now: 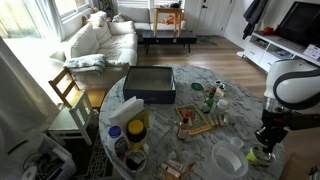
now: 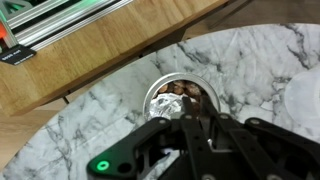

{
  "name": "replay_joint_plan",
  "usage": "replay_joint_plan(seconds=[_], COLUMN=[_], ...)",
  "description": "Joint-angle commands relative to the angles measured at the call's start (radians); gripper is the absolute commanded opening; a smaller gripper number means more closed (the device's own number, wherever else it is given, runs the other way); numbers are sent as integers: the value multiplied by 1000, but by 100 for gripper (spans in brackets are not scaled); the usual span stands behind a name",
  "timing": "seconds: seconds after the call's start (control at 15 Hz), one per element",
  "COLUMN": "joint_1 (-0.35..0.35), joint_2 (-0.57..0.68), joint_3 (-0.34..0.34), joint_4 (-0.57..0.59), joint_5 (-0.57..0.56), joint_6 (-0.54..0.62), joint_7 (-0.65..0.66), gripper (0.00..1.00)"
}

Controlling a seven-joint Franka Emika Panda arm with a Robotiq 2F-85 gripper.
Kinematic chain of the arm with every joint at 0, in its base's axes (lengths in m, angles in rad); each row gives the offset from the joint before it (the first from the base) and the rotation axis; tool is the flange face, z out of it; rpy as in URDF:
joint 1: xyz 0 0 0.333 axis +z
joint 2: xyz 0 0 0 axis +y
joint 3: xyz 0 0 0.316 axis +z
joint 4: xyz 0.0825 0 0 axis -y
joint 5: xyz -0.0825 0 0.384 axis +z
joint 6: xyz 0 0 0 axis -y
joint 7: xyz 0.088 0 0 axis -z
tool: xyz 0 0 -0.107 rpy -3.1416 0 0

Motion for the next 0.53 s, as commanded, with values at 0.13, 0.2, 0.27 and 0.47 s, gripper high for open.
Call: replay_joint_plan(seconds=[0.13, 0.2, 0.27, 0.47], joint_1=[15, 19, 22, 34], joint_2=[-84, -75, -72, -43], joint_3=[15, 20, 24, 32], joint_4=[21, 28, 31, 33], joint_5=[33, 36, 38, 65], joint_6=[3, 14, 29, 105], joint_7=[4, 7, 9, 10], gripper=[3, 3, 3, 3])
